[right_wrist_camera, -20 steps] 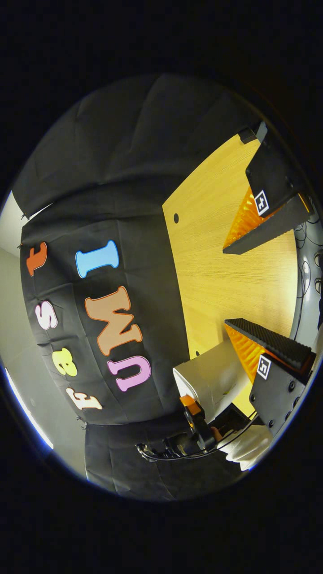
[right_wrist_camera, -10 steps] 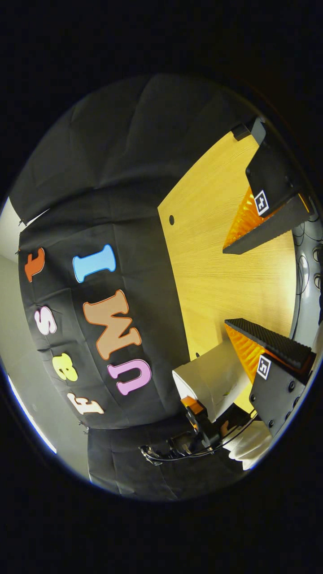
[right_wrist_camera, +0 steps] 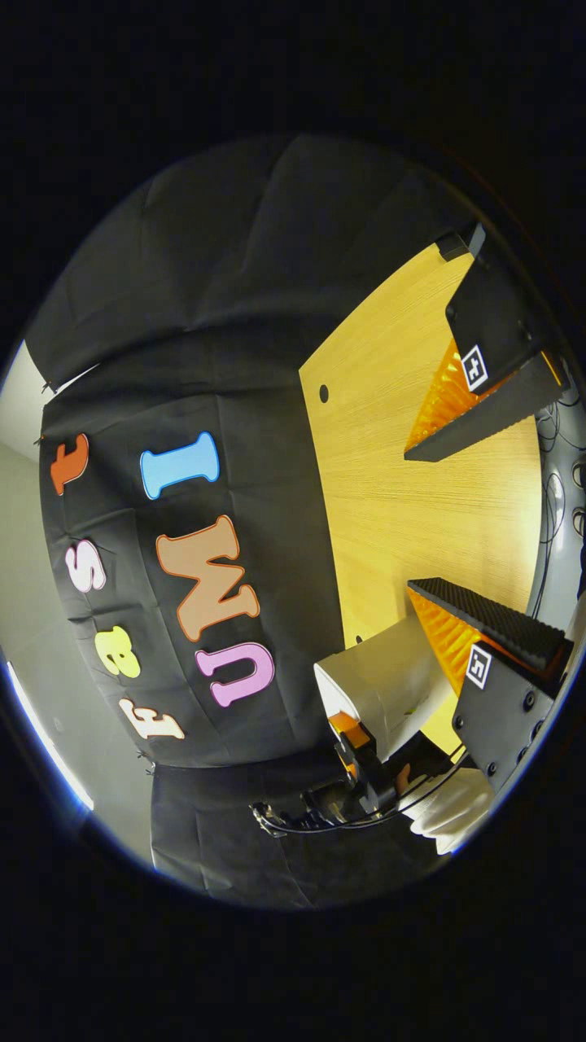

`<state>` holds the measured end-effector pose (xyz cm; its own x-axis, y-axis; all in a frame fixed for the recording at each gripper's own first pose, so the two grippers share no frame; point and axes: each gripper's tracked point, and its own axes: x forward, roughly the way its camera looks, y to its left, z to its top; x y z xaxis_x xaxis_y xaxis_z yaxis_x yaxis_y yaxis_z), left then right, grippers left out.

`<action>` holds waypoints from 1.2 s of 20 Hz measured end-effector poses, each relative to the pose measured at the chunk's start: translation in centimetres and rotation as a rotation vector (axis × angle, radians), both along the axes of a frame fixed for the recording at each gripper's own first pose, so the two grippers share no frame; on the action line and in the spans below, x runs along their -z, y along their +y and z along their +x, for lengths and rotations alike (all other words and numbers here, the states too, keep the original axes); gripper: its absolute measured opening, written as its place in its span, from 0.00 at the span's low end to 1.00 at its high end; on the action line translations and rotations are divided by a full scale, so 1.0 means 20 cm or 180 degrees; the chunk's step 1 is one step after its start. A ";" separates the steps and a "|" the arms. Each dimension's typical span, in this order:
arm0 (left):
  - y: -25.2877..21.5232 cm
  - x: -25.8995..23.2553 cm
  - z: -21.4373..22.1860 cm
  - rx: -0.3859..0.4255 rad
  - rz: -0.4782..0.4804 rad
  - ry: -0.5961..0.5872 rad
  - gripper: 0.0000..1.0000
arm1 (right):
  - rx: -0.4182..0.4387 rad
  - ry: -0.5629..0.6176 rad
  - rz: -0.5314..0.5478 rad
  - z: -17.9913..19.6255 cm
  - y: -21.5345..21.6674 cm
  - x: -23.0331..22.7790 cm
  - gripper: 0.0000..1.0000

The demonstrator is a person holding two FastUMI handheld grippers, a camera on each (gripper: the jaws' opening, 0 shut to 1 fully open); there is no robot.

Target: Press the lid of the desktop garbage bin to open it, pick up the crumpled paper on the desktop and throw it into the bin, then pick up the pop can on the desktop and drop it into the bin, and finally close the garbage bin lid.

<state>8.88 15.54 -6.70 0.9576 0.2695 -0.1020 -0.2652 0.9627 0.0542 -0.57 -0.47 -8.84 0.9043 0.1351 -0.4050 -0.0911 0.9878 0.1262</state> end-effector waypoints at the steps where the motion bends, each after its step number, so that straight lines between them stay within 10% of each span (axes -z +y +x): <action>1: -0.01 -0.01 0.00 -0.0005 -0.0007 -0.0007 0.93 | 0.0013 -0.0010 0.0009 0.00 0.00 -0.01 0.96; 9: -0.05 -0.24 -0.04 0.0027 0.0199 -0.0265 0.92 | 0.0052 -0.0040 0.0024 0.00 -0.02 -0.02 0.96; 24: -0.59 -0.22 -0.51 0.0354 -0.0706 -0.0237 0.92 | -0.0058 -0.0618 0.0044 0.10 0.13 -0.26 0.94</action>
